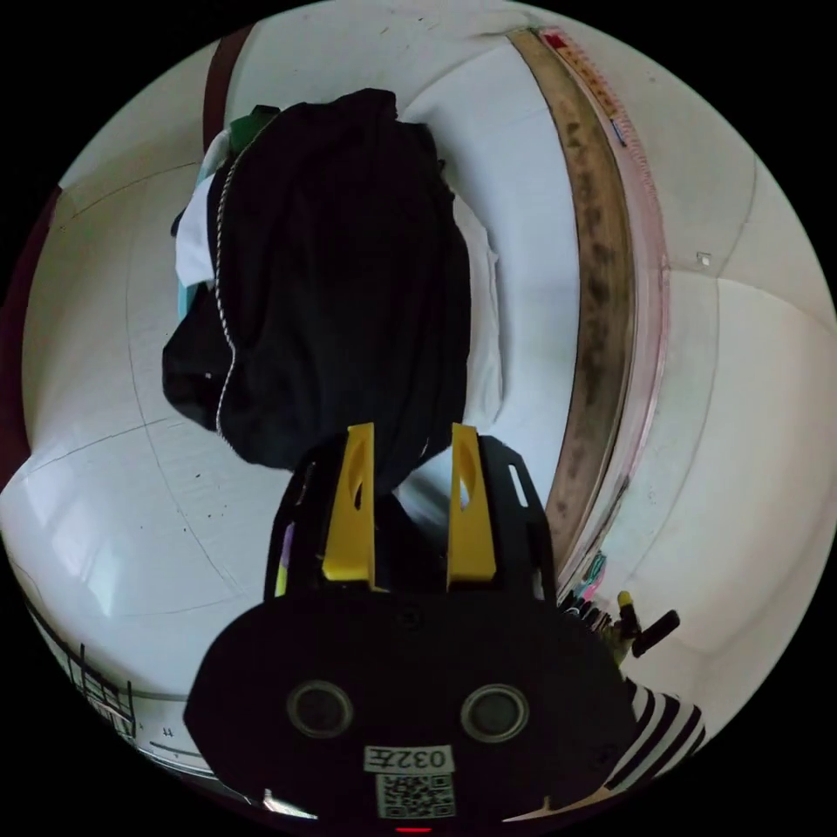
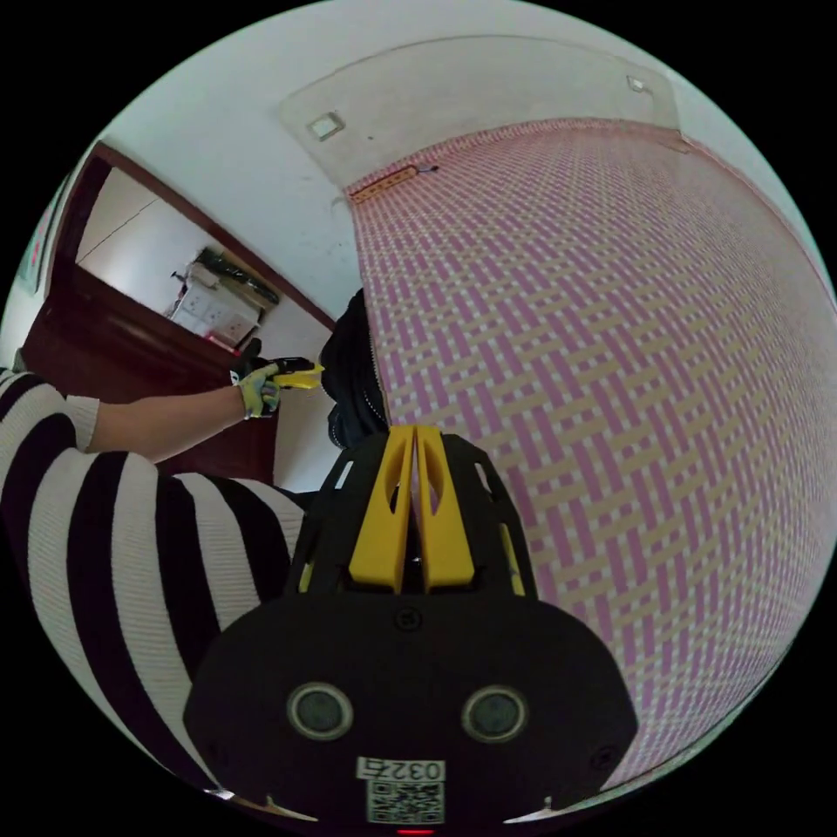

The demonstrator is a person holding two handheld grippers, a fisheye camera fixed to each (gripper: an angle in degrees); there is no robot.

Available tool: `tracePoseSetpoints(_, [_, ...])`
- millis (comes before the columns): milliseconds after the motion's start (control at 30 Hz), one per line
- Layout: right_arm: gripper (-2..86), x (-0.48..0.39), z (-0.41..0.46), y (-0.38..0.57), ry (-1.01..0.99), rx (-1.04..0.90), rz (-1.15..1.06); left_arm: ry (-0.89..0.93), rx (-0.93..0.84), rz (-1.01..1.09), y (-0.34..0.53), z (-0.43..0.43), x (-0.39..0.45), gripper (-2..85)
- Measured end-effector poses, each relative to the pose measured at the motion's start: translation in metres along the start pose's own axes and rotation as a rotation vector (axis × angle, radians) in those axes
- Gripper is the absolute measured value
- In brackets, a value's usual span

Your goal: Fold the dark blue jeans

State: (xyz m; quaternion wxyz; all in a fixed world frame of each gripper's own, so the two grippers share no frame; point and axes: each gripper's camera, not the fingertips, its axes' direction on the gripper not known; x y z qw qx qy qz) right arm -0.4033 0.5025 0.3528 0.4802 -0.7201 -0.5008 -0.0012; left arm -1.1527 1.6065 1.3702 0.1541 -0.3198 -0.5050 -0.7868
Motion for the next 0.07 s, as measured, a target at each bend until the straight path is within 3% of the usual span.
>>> tracePoseSetpoints(67, [-1.0, -0.005, 0.001, -0.011, 0.006, -0.014, 0.082, 0.003, 0.044, -0.018, -0.045, -0.009, -0.008, 8.8])
